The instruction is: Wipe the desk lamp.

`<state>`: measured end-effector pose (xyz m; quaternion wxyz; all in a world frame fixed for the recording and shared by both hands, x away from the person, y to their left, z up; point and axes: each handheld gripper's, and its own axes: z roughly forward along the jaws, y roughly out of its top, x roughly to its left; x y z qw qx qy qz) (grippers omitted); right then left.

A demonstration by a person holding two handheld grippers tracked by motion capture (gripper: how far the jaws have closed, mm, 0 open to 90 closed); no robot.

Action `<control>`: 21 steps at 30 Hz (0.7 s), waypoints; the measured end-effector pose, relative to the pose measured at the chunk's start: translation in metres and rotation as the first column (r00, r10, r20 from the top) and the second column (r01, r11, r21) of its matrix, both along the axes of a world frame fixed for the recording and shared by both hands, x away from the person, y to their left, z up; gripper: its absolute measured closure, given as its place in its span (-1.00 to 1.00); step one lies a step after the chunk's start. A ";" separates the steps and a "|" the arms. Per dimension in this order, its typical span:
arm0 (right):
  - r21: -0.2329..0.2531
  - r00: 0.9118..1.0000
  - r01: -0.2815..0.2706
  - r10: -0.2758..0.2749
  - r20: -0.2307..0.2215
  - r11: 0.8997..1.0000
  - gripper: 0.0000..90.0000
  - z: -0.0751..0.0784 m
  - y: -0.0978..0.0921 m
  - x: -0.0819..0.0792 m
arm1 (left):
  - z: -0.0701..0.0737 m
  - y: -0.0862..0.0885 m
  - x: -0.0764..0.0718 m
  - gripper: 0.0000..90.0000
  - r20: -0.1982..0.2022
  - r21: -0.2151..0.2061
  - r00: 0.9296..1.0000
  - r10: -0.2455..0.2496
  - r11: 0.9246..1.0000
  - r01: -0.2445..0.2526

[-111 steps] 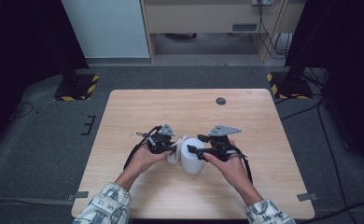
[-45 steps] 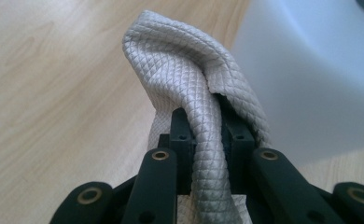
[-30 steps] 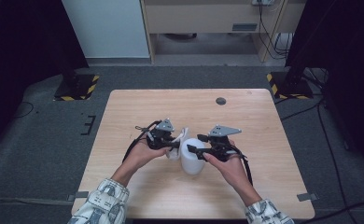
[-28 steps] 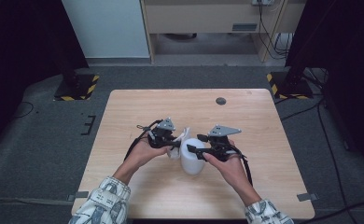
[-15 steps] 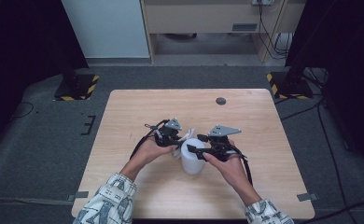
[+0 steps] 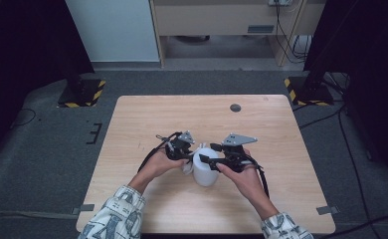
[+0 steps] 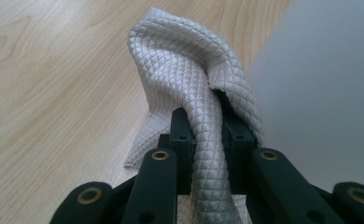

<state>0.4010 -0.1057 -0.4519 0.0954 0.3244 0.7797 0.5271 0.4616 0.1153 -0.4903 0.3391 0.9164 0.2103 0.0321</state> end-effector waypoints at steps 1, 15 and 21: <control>0.000 1.000 0.000 0.000 0.000 1.000 -0.23 0.000 0.000 0.000 | 0.001 0.001 -0.001 0.72 -0.001 0.004 1.000 -0.002 1.000 0.002; 0.001 1.000 0.001 -0.001 0.002 1.000 -0.23 0.000 0.000 -0.001 | 0.005 0.017 -0.027 0.72 0.018 0.020 1.000 -0.003 1.000 0.003; -0.002 1.000 0.001 -0.001 0.006 1.000 -0.23 0.000 0.000 -0.001 | 0.007 0.018 -0.042 0.72 0.021 0.041 1.000 0.005 0.999 -0.006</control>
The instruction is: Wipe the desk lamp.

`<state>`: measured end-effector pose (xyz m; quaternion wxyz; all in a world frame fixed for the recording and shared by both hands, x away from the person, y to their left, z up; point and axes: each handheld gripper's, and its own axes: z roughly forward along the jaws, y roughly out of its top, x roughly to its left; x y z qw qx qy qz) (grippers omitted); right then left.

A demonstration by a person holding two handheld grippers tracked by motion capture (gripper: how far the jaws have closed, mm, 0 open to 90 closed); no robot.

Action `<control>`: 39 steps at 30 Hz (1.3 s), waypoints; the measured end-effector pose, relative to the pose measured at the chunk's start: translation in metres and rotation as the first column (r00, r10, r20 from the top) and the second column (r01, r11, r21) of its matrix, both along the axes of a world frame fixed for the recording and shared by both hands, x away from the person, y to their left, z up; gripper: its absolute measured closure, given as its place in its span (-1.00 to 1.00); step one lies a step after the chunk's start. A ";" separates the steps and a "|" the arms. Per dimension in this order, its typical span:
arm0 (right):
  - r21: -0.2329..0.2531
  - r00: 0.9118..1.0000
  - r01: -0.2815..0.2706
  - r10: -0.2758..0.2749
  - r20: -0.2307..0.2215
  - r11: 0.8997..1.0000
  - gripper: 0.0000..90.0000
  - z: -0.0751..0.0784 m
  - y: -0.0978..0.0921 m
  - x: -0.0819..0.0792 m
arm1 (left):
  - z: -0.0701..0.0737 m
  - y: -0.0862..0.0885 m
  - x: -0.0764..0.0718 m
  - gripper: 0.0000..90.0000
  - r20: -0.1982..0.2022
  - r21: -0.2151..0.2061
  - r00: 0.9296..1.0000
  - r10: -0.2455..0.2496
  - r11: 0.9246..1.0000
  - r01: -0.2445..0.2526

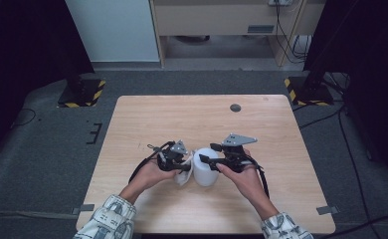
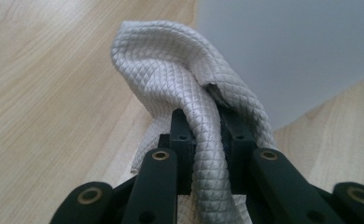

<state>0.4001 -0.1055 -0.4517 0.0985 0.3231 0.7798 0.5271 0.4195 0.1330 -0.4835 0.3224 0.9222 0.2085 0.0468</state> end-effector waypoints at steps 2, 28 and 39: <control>-0.001 1.000 -0.001 0.001 0.001 1.000 -0.23 0.000 0.000 0.000 | 0.002 0.000 -0.005 0.72 0.002 -0.001 1.000 -0.002 1.000 0.002; 0.003 1.000 -0.006 0.006 -0.002 1.000 -0.23 0.000 0.000 0.001 | 0.011 -0.027 -0.056 0.72 -0.024 -0.056 0.991 -0.130 0.990 0.129; 0.002 1.000 -0.006 0.006 0.000 1.000 -0.23 0.000 -0.001 0.001 | 0.017 -0.020 -0.054 0.72 -0.014 -0.096 0.993 -0.119 0.988 0.117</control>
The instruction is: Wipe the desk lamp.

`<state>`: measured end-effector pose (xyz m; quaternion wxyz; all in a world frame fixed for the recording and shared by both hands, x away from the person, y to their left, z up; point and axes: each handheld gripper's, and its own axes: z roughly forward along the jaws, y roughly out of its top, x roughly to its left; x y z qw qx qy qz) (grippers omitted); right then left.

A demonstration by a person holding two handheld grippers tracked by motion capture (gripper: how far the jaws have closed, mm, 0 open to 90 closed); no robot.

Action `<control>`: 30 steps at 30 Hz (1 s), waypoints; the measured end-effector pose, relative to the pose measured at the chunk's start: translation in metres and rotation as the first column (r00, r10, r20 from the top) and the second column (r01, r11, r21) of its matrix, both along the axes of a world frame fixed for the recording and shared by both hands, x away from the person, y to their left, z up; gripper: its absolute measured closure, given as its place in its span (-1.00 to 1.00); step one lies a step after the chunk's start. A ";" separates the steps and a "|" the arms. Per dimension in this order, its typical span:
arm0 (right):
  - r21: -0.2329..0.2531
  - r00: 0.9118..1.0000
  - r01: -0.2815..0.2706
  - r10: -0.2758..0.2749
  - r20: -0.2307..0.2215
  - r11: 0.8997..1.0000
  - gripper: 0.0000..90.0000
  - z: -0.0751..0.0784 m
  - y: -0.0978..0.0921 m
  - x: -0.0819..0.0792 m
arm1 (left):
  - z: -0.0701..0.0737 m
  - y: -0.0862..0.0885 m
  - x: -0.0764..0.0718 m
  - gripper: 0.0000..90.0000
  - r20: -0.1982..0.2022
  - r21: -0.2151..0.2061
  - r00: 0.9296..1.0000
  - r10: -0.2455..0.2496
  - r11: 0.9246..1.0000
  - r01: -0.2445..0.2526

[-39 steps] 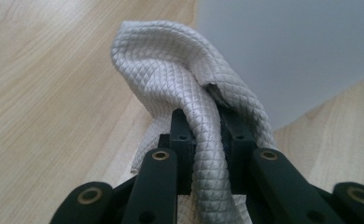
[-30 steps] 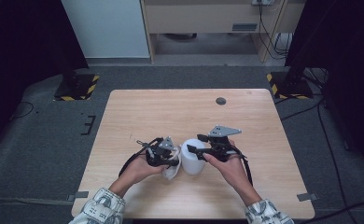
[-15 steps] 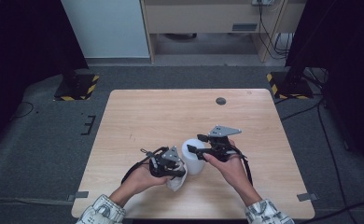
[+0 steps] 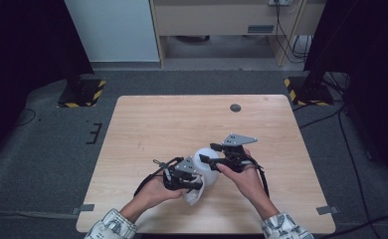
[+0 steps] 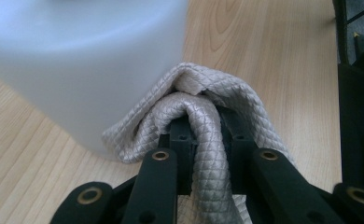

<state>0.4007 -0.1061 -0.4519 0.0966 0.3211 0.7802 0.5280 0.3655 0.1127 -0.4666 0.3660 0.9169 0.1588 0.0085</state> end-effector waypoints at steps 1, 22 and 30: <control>0.000 1.000 0.001 -0.001 0.000 1.000 -0.23 0.000 0.000 0.000 | 0.001 0.004 0.001 0.72 0.001 0.000 1.000 0.008 1.000 -0.008; -0.032 1.000 0.014 -0.014 0.013 0.999 -0.45 0.004 0.000 -0.004 | 0.011 0.034 0.043 0.72 0.041 -0.028 0.986 0.163 0.986 -0.162; -0.077 1.000 0.017 -0.015 0.028 0.997 -0.80 0.010 -0.005 -0.025 | 0.012 0.035 0.044 0.72 0.049 -0.036 0.984 0.173 0.985 -0.172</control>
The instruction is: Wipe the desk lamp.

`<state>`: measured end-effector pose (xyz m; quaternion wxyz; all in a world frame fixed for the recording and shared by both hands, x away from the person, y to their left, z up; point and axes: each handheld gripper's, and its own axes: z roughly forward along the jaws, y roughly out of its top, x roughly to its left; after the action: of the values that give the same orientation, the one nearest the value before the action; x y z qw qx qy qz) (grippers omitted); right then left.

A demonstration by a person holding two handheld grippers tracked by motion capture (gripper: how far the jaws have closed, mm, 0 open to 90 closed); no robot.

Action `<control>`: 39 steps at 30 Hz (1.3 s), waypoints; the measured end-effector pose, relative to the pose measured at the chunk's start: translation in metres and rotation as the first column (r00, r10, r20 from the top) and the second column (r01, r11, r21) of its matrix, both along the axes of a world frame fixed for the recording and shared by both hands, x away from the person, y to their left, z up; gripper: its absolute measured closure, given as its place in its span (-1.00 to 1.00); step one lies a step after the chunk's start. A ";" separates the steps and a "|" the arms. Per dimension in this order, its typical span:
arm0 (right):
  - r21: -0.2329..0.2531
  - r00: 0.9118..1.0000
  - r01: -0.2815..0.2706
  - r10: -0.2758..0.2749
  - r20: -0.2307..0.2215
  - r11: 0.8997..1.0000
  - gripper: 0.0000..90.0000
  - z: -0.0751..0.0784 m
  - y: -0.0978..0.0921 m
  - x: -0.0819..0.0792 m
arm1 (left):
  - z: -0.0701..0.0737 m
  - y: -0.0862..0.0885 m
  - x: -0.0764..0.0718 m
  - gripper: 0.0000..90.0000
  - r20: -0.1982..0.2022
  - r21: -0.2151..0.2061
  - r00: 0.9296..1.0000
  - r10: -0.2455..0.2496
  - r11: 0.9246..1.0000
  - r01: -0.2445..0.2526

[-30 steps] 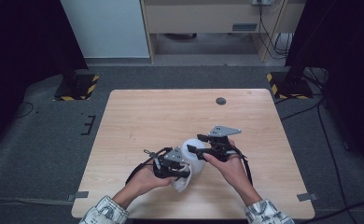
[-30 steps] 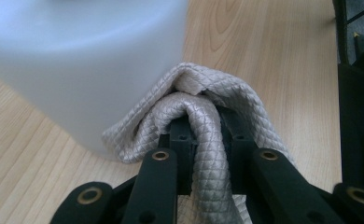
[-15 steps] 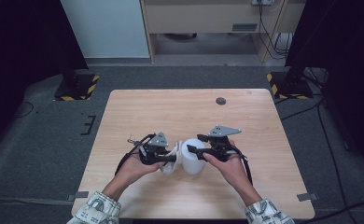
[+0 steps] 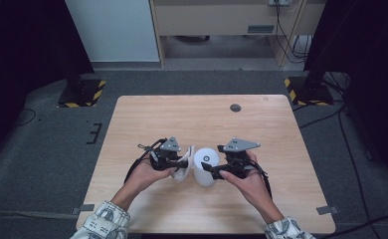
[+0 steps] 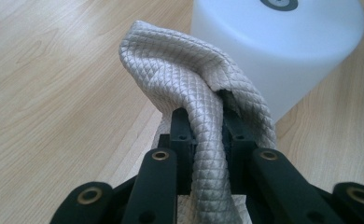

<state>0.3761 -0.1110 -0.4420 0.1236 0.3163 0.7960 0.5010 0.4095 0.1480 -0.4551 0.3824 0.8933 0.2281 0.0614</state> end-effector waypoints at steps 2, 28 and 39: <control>-0.032 1.000 0.017 -0.016 0.011 0.999 -0.86 -0.002 0.001 -0.005 | 0.001 0.000 0.001 0.72 0.003 -0.003 1.000 0.001 1.000 -0.001; -0.136 1.000 -0.006 0.003 -0.022 0.991 -0.79 -0.023 0.016 -0.003 | 0.004 -0.017 0.037 0.72 0.003 -0.037 0.999 -0.047 0.998 0.047; -0.141 1.000 -0.014 0.011 -0.026 0.990 -0.80 -0.024 0.016 -0.002 | -0.009 -0.021 0.035 0.72 -0.012 0.068 0.996 -0.092 0.993 0.093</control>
<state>0.3740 -0.0945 -0.4658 0.1324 0.3081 0.8329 0.4402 0.4449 0.1267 -0.4640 0.3529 0.9158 0.1861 0.0474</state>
